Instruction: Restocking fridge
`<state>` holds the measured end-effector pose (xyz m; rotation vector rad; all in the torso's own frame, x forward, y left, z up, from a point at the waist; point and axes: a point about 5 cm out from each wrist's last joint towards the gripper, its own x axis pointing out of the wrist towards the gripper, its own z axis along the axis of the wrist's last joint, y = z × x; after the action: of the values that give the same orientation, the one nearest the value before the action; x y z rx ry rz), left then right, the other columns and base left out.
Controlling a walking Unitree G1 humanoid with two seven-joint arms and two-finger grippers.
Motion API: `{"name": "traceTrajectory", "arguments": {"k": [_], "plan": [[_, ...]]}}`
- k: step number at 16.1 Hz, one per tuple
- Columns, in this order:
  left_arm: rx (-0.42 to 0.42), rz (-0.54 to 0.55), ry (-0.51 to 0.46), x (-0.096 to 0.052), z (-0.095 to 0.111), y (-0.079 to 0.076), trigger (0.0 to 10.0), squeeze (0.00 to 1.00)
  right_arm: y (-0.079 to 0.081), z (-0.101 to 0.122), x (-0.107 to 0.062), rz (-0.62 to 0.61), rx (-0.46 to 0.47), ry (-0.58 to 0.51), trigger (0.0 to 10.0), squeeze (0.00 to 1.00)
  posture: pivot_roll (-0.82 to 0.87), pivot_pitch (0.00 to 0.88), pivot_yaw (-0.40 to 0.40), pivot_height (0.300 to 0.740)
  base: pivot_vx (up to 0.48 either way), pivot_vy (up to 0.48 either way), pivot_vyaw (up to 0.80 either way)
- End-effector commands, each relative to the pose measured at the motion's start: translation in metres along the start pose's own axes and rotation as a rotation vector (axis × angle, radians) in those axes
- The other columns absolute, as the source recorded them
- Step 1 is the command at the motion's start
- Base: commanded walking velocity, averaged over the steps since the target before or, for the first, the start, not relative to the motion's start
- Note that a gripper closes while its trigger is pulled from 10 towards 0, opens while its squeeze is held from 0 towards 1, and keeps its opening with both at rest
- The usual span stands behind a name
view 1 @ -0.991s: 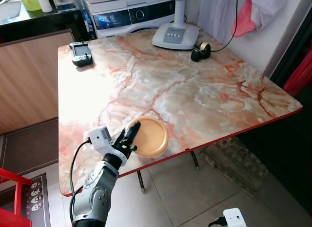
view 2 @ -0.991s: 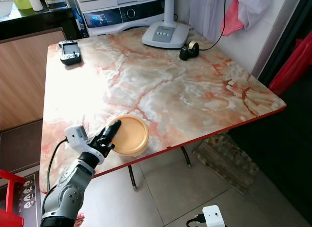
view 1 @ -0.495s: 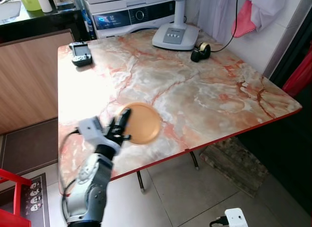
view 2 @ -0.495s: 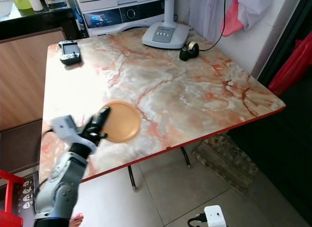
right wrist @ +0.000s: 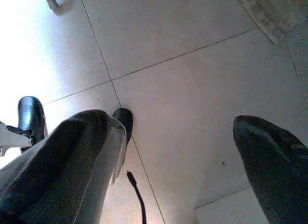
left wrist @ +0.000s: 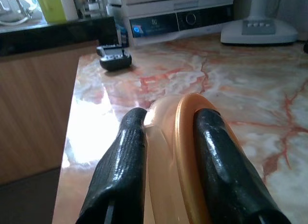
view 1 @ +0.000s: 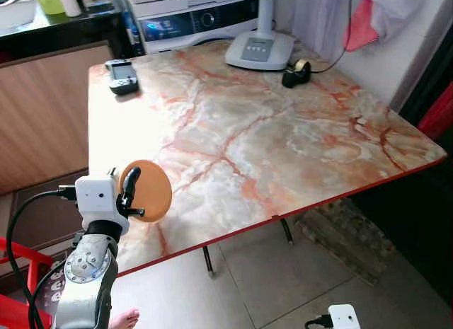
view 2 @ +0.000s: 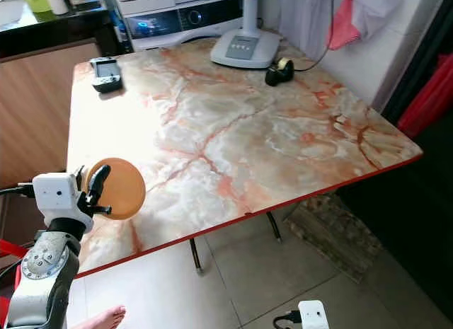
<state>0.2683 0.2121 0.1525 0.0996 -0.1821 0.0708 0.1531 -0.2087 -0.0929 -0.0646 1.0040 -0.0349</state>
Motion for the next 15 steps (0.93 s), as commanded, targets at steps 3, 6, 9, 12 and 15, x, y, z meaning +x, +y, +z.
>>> {"name": "traceTrajectory", "arguments": {"k": [3, 6, 9, 12, 15], "plan": [[0.021, -0.008, -0.069, 0.007, 0.014, -0.009, 10.0, 0.0, 0.003, -0.005, -0.001, 0.004, 0.047, -0.005, 10.0, 0.0, -0.05, 0.102, 0.048, 0.74, 0.0, 0.0, 0.0], [0.011, -0.021, -0.077, 0.009, 0.016, -0.015, 10.0, 0.0, 0.004, -0.006, -0.001, 0.006, 0.058, -0.001, 10.0, 0.0, -0.05, 0.101, 0.05, 0.74, 0.0, 0.0, -0.68], [0.047, -0.037, -0.076, 0.01, 0.015, -0.017, 10.0, 0.0, 0.004, -0.006, -0.001, 0.01, 0.054, 0.006, 10.0, 0.0, -0.05, 0.101, 0.047, 0.74, 0.0, 0.0, -0.79], [0.089, -0.071, -0.097, 0.012, 0.018, -0.023, 10.0, 0.0, 0.003, -0.006, -0.001, 0.01, 0.054, 0.007, 10.0, 0.0, -0.05, 0.099, 0.047, 0.74, 0.0, -0.407, -0.79], [0.08, -0.068, -0.104, 0.014, 0.019, -0.025, 10.0, 0.0, 0.003, -0.006, -0.001, 0.01, 0.054, 0.007, 10.0, 0.0, -0.05, 0.094, 0.046, 0.74, 0.0, -0.146, -0.79]]}}
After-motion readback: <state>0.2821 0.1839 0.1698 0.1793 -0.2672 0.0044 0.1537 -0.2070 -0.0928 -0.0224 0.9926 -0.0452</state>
